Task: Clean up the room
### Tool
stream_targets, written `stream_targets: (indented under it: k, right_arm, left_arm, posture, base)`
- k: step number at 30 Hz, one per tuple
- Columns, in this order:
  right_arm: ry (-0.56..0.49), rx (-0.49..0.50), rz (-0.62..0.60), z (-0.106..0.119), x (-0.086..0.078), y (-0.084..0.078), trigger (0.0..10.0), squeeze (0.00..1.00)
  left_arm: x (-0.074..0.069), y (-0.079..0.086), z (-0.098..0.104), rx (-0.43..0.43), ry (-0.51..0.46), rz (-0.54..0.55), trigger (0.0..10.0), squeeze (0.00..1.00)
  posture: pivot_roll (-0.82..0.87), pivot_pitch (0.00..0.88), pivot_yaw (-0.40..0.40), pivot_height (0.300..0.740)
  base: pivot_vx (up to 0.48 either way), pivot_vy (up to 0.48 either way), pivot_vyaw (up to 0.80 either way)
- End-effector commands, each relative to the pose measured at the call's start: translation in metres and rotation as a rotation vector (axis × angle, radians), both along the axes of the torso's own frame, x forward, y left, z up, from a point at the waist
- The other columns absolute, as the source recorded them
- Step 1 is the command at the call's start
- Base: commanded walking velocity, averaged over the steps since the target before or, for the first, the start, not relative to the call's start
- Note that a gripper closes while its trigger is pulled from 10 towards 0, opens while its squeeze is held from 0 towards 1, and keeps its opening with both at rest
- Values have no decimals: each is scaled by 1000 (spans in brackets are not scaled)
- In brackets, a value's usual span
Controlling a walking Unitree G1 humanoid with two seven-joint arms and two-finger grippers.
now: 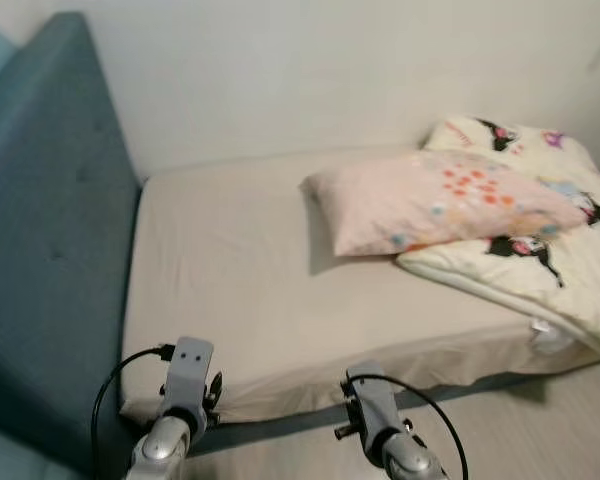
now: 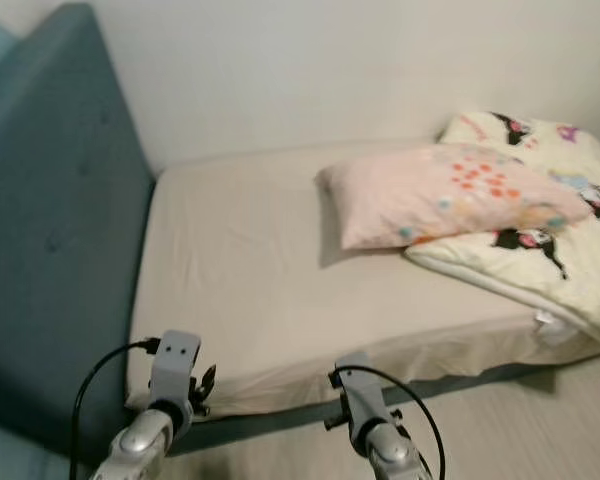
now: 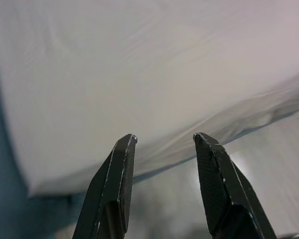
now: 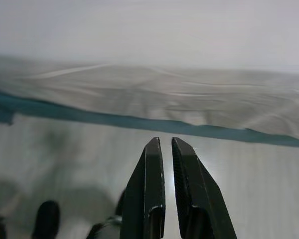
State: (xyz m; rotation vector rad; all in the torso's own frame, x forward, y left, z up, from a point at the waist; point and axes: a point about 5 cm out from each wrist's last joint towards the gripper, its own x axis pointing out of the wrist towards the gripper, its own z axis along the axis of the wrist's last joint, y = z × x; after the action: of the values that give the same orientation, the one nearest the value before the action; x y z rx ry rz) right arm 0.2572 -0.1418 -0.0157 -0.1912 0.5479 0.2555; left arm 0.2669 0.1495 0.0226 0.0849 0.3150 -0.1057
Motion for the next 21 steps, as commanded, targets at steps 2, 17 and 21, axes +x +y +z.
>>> stream_targets:
  k: [2, 17, 21]
  right_arm:
    - [15, 12, -16, -4, -5, 0, 10000, 0]
    - [18, 6, 30, -5, -6, 5, 10000, 0]
    - [11, 19, 31, -4, -6, 7, 10000, 0]
  left_arm:
    - [-5, 0, -5, -15, 21, 0, 10000, 0]
    - [-5, 2, -5, -59, 57, 51, 10000, 0]
    - [-4, 0, -4, -54, 55, 44, 10000, 0]
  posture:
    - [-61, 126, -13, 740]
    - [-62, 126, -12, 740]
    - [-63, 127, -11, 740]
  base:
    - [0, 0, -800]
    - [0, 0, -213]
    - [0, -224, 0]
